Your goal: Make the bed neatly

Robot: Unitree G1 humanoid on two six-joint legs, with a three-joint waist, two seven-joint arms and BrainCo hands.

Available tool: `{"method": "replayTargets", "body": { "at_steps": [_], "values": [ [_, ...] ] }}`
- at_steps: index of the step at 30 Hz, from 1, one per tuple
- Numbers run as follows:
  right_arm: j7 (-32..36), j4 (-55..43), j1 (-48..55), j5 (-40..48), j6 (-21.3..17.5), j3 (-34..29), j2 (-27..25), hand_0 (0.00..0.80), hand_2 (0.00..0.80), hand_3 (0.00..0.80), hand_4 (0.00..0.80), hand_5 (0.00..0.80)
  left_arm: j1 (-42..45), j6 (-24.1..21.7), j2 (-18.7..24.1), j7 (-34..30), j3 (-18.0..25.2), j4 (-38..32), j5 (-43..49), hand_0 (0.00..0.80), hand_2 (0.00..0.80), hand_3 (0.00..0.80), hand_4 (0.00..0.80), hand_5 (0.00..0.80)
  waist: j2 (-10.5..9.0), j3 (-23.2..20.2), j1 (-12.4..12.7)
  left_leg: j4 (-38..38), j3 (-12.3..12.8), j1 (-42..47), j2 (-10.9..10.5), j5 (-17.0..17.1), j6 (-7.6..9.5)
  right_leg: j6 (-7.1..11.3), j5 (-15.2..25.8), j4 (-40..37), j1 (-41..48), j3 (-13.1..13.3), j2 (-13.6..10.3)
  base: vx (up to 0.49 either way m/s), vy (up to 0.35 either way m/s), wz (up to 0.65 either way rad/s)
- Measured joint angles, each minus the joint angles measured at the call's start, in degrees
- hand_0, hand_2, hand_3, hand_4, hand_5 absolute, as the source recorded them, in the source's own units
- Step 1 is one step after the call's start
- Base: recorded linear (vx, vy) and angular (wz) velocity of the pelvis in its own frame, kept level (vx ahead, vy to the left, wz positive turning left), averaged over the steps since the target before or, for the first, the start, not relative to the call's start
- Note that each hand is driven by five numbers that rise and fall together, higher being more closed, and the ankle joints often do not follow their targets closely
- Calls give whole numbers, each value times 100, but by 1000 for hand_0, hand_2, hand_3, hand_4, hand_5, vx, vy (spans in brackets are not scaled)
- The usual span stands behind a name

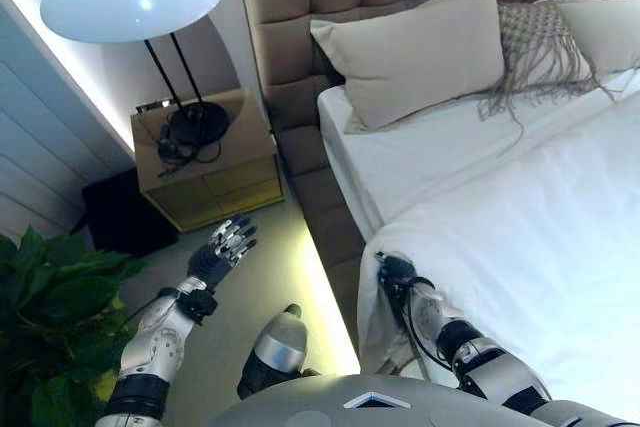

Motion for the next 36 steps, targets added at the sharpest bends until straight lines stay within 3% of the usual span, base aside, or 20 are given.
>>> {"method": "replayTargets", "body": {
  "at_steps": [3,4,5,6,15,26,36],
  "values": [
    [-54,35,-2,1,30,33,-21,800,800,800,800,800,8,-22,-37,-84,1,8,54,0,0,0,0,0,7,5,78,2,1,2,13,-4,-5,-11,-8,-7,-3,-6,7,0,0,0],
    [-76,43,-2,2,40,33,-19,530,530,530,530,530,33,-38,-56,-100,-5,9,54,0,0,0,0,0,9,5,75,2,1,4,14,-5,-6,-16,-11,-7,-3,-5,8,0,0,0],
    [-79,52,-2,4,51,31,-19,72,72,72,72,72,43,-40,-57,-125,-16,12,56,0,0,0,0,0,10,6,70,3,3,6,20,-5,-7,-16,-11,-6,-5,-5,9,0,0,0],
    [-78,61,-2,4,77,33,-10,0,0,0,0,0,44,-45,-57,-135,-22,15,56,0,0,0,0,0,11,6,71,3,5,7,22,-6,-8,-16,-11,-6,-5,-5,10,0,0,0],
    [288,177,71,4,341,22,389,0,0,0,0,0,71,-202,-69,-143,-41,16,50,0,0,0,0,0,84,26,-106,-11,184,120,176,-40,-19,-17,-11,6,-40,89,10,-7,-16,-11],
    [890,121,708,147,482,27,359,0,0,0,0,0,88,-322,-224,-90,-50,155,50,0,0,0,0,0,29,-221,-292,-127,464,218,288,-38,-20,-16,-10,30,-224,379,15,-14,-21,-12],
    [1094,37,1590,341,485,-419,136,0,0,0,0,0,212,-428,-248,152,-34,181,-20,0,0,0,0,0,34,-287,-881,-237,671,220,377,-11,-43,-20,-12,192,-523,613,-2,-57,-11,-11]
  ]
}}
